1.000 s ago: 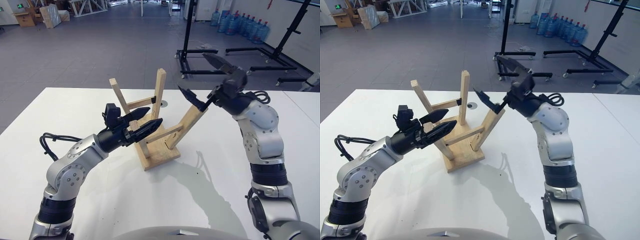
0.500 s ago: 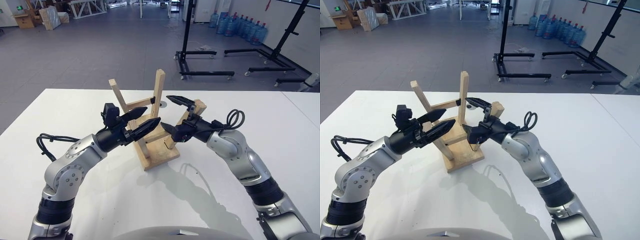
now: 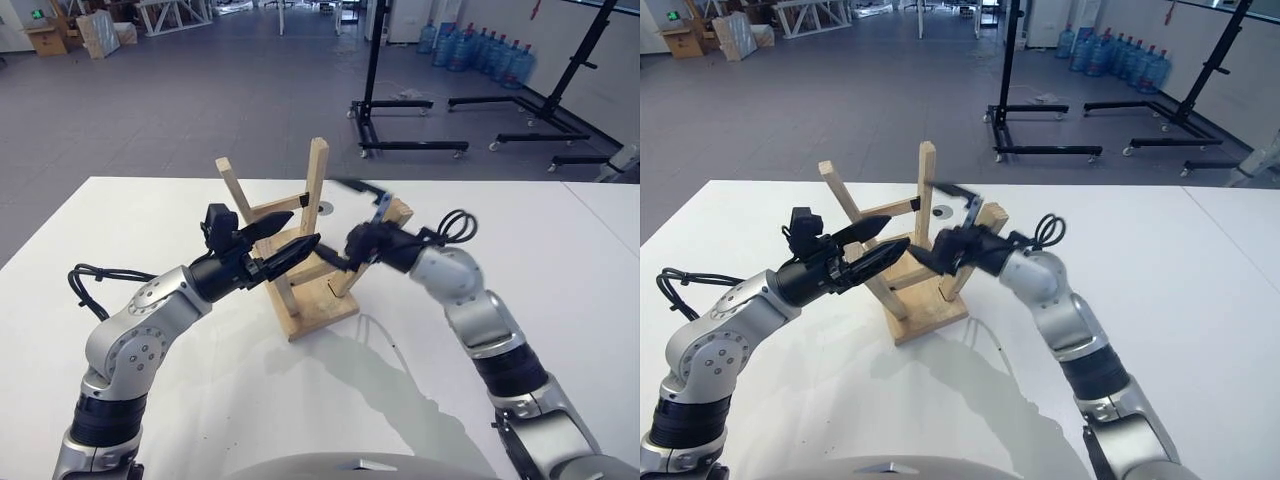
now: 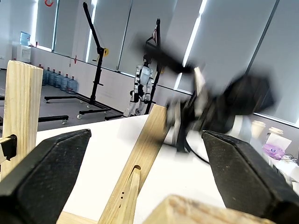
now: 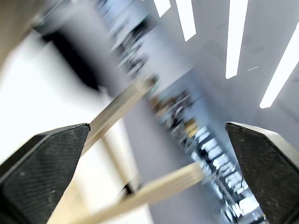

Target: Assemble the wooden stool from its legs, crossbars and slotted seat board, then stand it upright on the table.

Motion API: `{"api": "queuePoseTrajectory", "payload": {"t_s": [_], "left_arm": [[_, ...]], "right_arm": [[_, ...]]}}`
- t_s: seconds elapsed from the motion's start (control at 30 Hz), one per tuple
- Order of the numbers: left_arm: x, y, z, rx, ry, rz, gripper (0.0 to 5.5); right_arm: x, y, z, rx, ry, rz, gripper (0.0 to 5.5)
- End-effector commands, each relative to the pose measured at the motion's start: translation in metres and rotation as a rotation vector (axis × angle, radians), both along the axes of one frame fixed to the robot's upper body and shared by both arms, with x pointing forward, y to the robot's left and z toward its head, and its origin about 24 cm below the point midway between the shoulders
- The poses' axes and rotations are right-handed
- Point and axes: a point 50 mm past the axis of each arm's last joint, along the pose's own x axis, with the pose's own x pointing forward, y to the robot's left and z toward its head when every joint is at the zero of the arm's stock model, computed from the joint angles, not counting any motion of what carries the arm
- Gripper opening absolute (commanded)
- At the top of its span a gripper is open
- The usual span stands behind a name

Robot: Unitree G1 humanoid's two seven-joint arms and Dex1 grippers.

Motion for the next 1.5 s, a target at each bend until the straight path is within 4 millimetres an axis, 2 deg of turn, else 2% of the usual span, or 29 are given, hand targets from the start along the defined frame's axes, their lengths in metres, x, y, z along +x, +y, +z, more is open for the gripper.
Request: {"api": "queuePoseTrajectory", "payload": {"t_s": [0.03, 0.1, 0.17, 0.27, 0.37, 0.43, 0.5, 0.63, 0.73, 0.8, 0.97, 1.1, 1.3, 1.4, 1.5], "left_arm": [[0.002, 0.006, -0.020, 0.083, 0.099, 0.036, 4.33], [0.002, 0.005, -0.019, 0.082, 0.096, 0.034, 4.33], [0.002, 0.004, -0.019, 0.082, 0.088, 0.028, 4.33], [0.003, 0.002, -0.019, 0.084, 0.087, 0.024, 4.33], [0.003, 0.002, -0.020, 0.085, 0.087, 0.023, 4.33], [0.003, 0.002, -0.019, 0.087, 0.085, 0.024, 4.33], [0.004, 0.003, -0.018, 0.088, 0.079, 0.026, 4.33], [0.004, 0.002, -0.018, 0.092, 0.074, 0.026, 4.33], [0.003, 0.000, -0.016, 0.088, 0.060, 0.023, 4.33], [0.003, -0.001, -0.015, 0.092, 0.057, 0.017, 4.33], [0.003, 0.000, -0.015, 0.098, 0.054, 0.012, 4.33], [0.004, -0.002, -0.017, 0.103, 0.055, 0.006, 4.33], [0.013, -0.011, -0.014, 0.121, 0.044, -0.030, 4.33], [0.014, -0.005, -0.013, 0.130, 0.034, 0.009, 4.33], [0.015, 0.002, -0.010, 0.128, 0.015, 0.053, 4.33]], "right_arm": [[-0.004, -0.034, 0.075, 0.315, -0.159, 0.031, 5.35], [0.009, -0.058, 0.078, 0.371, -0.103, -0.033, 5.35], [0.027, -0.092, 0.063, 0.487, 0.077, -0.057, 5.35], [0.045, -0.140, 0.011, 0.577, 0.372, -0.094, 5.35], [0.046, -0.153, -0.034, 0.573, 0.599, -0.050, 5.35], [0.044, -0.149, -0.050, 0.568, 0.676, -0.022, 5.35], [0.042, -0.134, -0.061, 0.594, 0.734, 0.031, 5.35], [0.030, -0.091, -0.074, 0.584, 0.846, 0.196, 5.35], [0.012, -0.049, -0.085, 0.495, 0.951, 0.358, 5.35], [0.003, -0.033, -0.089, 0.454, 0.989, 0.415, 5.35], [0.003, -0.026, -0.089, 0.440, 0.992, 0.408, 5.35], [0.006, -0.010, -0.086, 0.409, 0.982, 0.426, 5.35], [-0.001, 0.013, -0.084, 0.360, 0.987, 0.482, 5.35], [0.001, 0.007, -0.086, 0.354, 0.978, 0.438, 5.35], [0.016, -0.016, -0.086, 0.391, 0.916, 0.284, 5.35]]}}
